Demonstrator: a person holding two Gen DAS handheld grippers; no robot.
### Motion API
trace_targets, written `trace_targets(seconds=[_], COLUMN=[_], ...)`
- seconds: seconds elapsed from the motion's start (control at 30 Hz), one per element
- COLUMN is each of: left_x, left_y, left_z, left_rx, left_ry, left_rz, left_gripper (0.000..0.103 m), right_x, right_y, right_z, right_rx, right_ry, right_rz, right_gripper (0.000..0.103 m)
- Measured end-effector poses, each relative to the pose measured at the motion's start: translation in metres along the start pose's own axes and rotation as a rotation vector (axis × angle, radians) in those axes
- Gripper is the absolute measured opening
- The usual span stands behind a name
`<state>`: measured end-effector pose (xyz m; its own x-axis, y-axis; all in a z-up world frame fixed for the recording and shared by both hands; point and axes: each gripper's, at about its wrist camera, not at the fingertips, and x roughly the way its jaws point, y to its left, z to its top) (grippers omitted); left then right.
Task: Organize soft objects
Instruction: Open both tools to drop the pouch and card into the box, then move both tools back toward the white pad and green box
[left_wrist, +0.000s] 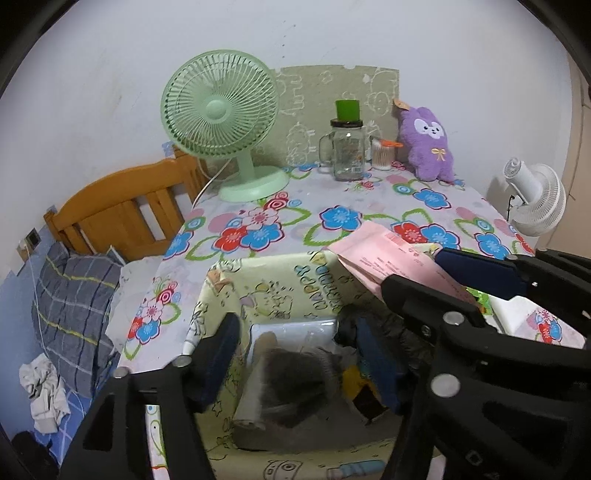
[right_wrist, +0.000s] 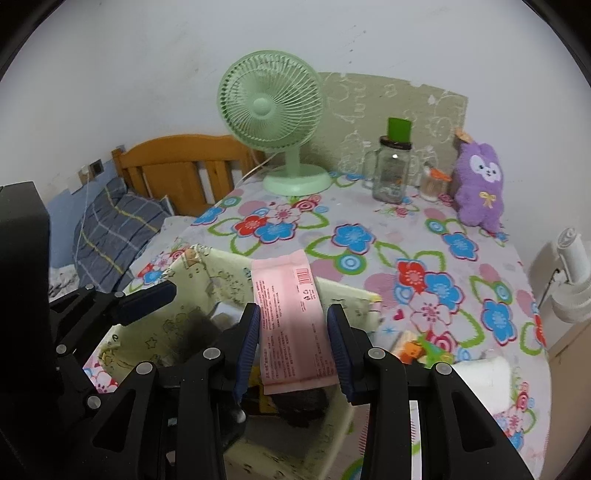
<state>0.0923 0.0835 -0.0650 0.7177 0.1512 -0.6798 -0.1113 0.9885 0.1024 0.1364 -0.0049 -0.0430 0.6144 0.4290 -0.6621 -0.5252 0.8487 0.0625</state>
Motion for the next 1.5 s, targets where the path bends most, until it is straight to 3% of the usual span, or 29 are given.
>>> trace_targets(seconds=[0.13,0.37,0.47,0.53,0.63,1.5], left_x=[-0.006,-0.006,-0.007,-0.010,-0.012,-0.076], left_y=[0.005,0.014,0.015,0.014,0.013,-0.052], left_z=[-0.003,-0.006,-0.006,-0.006,-0.003,0.013], left_rx=[-0.016,-0.040,-0.043,-0.041,-0.043,0.034], left_ry=[-0.010,0.006,0.008,0.003,0.001,-0.124], left_rz=[-0.001,0.014,0.008,0.017,0.005,-0.051], left_gripper=[0.086,0.087,0.087,0.087,0.087,0.090], right_x=[0.010,0.023,0.025,0.023,0.015,-0.080], right_y=[0.005,0.018,0.021,0.021,0.019,-0.028], right_z=[0.002,0.009,0.010,0.011,0.012,-0.001], right_rx=[-0.004,-0.057,-0.065,-0.060,-0.060,0.015], right_ry=[0.008,0.011,-0.001,-0.012,-0.044,-0.147], right_rz=[0.031,0.080,0.093,0.094,0.059,-0.116], right_gripper=[0.041,0.043,0.053,0.070,0.083,0.087])
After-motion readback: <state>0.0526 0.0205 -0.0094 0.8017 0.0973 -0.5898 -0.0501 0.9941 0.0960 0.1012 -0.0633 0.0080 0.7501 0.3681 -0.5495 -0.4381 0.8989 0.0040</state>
